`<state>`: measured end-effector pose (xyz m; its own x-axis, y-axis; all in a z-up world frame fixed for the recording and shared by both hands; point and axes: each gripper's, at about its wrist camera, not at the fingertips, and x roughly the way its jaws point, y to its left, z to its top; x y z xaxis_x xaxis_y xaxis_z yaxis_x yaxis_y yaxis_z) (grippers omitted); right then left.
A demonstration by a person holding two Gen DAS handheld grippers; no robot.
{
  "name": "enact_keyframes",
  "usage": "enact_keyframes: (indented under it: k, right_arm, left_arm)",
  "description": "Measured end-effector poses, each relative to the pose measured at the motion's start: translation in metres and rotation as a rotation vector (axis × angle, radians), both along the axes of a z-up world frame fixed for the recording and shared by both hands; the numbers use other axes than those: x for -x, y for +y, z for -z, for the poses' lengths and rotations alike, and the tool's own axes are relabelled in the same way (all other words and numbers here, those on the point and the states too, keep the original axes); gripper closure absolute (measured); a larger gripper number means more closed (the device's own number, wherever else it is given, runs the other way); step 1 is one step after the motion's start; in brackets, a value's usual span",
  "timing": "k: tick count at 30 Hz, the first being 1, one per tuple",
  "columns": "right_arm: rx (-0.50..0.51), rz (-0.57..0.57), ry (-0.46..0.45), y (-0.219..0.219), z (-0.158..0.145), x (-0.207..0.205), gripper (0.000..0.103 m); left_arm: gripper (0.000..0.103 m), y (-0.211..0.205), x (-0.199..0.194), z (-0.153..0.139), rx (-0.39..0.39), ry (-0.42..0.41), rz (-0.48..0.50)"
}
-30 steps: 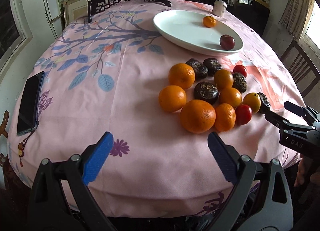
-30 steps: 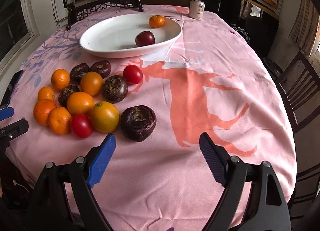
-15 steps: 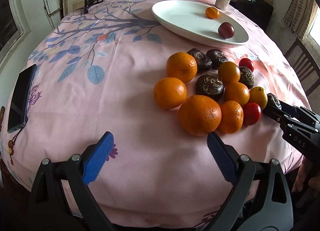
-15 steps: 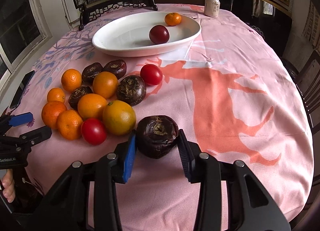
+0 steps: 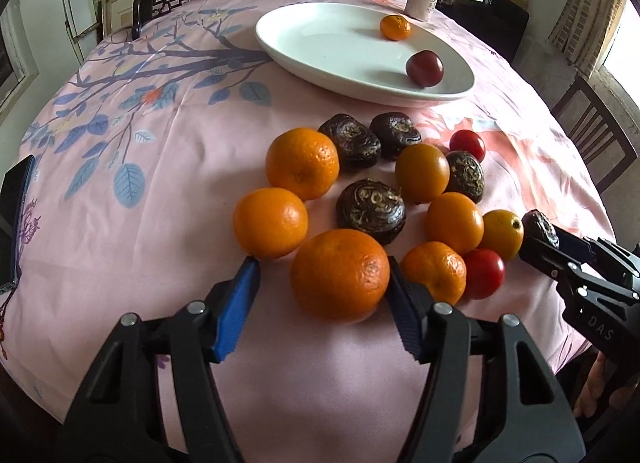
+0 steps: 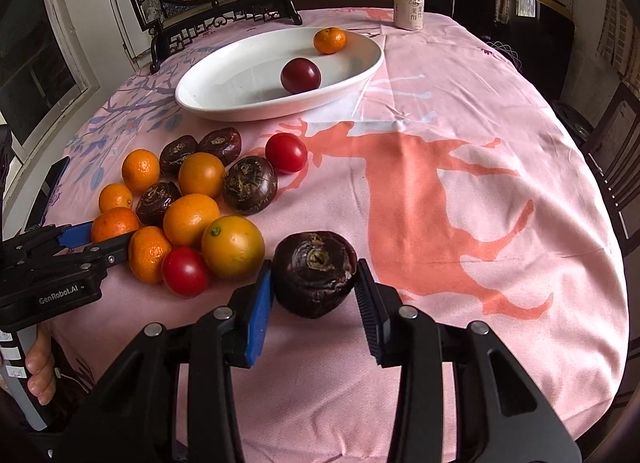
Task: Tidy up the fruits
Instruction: 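Place the brown fruit on the plate while the left tool places a mandarin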
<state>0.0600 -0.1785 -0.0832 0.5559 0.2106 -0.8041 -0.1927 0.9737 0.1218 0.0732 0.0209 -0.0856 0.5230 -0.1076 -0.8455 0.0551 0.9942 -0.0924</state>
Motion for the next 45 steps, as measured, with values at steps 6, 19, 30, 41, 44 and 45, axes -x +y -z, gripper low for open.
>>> enact_keyframes:
  k: [6,19,30,41,44,45]
  right_arm:
    - [-0.011,-0.008,-0.019,0.002,-0.004,0.004,0.062]
    - [-0.030,-0.008,-0.066,0.001,-0.024,0.010,0.062]
    - [-0.035,-0.057,-0.066,0.009,-0.039,-0.020,0.062]
    - [0.051,-0.149,-0.110,0.055,-0.086,-0.192,0.062]
    - [0.061,-0.160,-0.041,0.064,-0.069,-0.234,0.062]
    - [0.060,-0.168,-0.023,0.066,-0.063,-0.243,0.062]
  left_arm:
    - [0.060,0.007,0.006,-0.004,0.057,0.000,-0.005]
    - [0.060,0.021,0.027,-0.034,0.106,-0.046,-0.001]
    - [0.060,0.019,-0.019,-0.065,0.056,-0.070,0.012]
    - [0.060,0.007,-0.216,-0.091,0.048,-0.009,0.003]
    - [0.060,0.006,-0.255,-0.078,0.049,0.021,-0.025]
    - [0.060,0.007,-0.263,-0.073,0.054,0.034,-0.030]
